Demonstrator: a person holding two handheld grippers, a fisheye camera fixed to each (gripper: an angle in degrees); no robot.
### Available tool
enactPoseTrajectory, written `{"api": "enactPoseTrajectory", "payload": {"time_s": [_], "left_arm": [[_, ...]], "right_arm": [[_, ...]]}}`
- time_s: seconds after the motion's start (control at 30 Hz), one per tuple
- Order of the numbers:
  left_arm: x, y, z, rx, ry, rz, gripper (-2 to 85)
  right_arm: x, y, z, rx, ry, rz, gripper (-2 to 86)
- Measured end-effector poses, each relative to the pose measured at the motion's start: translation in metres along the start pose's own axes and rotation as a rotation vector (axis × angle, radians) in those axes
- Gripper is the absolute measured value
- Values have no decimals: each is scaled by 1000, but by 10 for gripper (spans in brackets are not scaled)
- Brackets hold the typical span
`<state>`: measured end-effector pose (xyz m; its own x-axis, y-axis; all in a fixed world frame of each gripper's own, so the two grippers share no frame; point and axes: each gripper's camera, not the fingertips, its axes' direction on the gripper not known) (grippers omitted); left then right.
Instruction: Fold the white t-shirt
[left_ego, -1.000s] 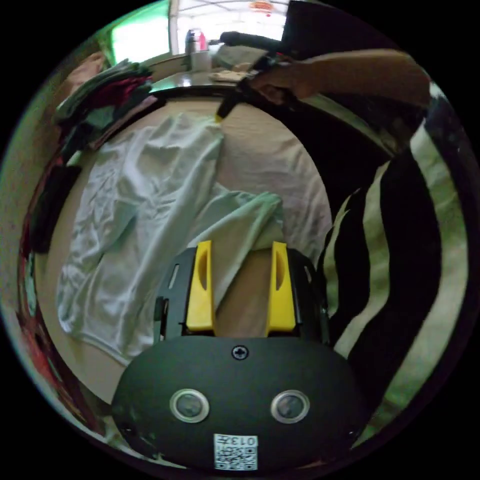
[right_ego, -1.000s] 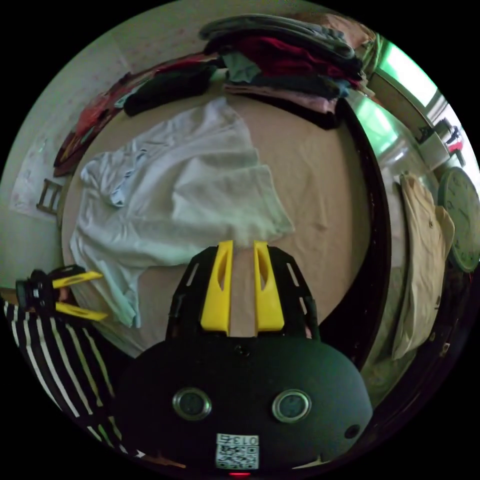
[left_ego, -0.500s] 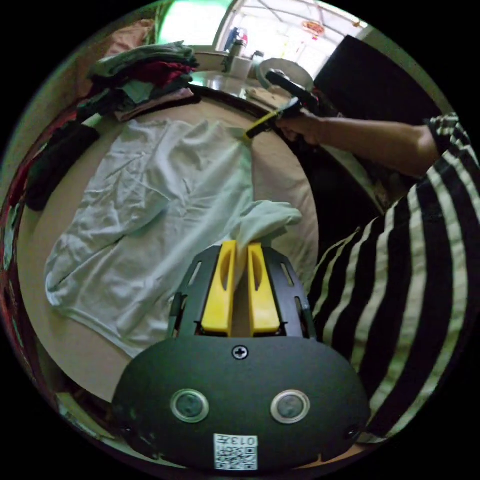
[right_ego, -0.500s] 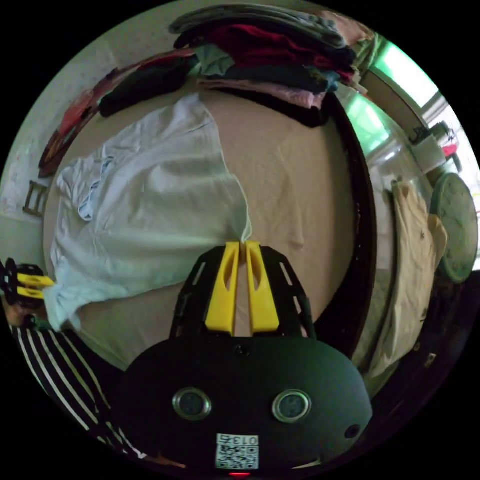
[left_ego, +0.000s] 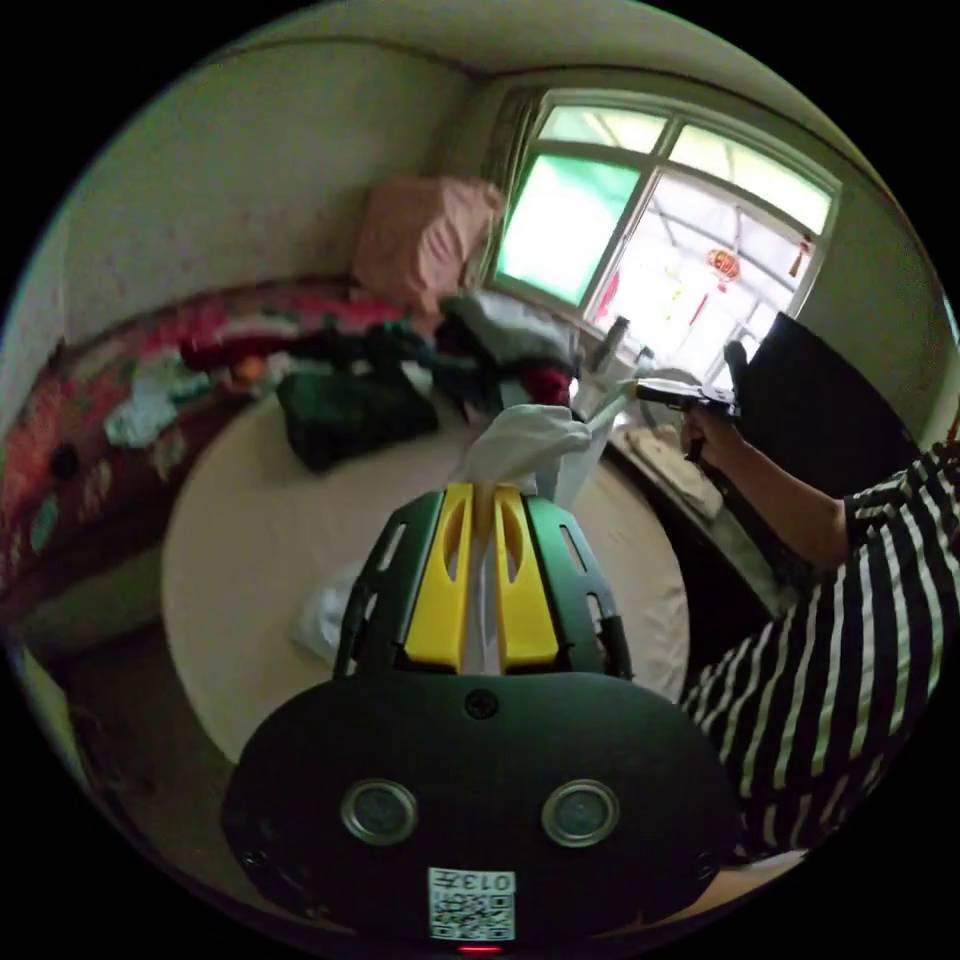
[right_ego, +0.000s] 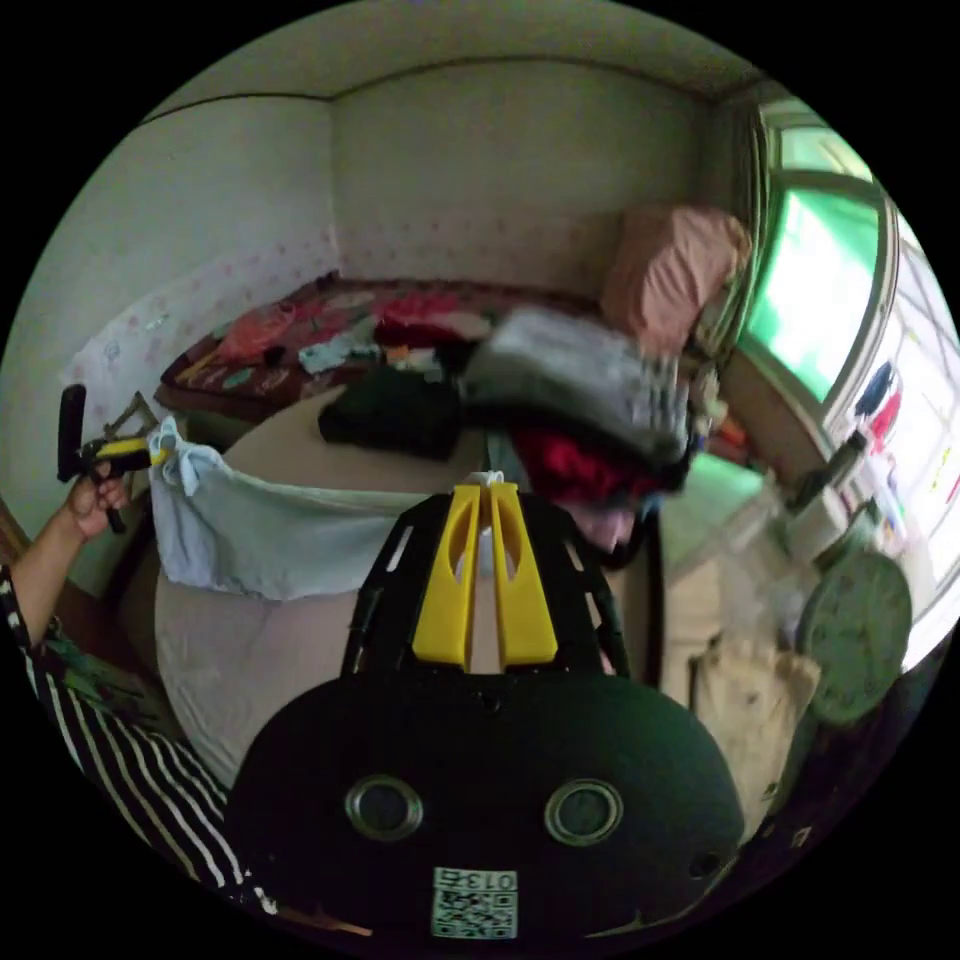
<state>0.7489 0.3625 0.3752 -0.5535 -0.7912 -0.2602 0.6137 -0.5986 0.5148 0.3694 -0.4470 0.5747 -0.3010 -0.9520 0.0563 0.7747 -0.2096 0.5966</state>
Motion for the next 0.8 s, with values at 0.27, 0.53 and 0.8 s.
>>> {"api": "enactPoseTrajectory", "payload": {"time_s": [0.27, 0.53, 0.8], "left_arm": [[64, -83, -195, 474, -163, 387, 20], [73, 20, -150, 113, -59, 320, 19], [29, 112, -91, -199, 286, -7, 21]], "right_arm": [[-5, -32, -142, 522, 17, -113, 10], [-16, 62, -114, 249, -43, -104, 10], [-19, 147, -28, -227, -213, 53, 11]]}}
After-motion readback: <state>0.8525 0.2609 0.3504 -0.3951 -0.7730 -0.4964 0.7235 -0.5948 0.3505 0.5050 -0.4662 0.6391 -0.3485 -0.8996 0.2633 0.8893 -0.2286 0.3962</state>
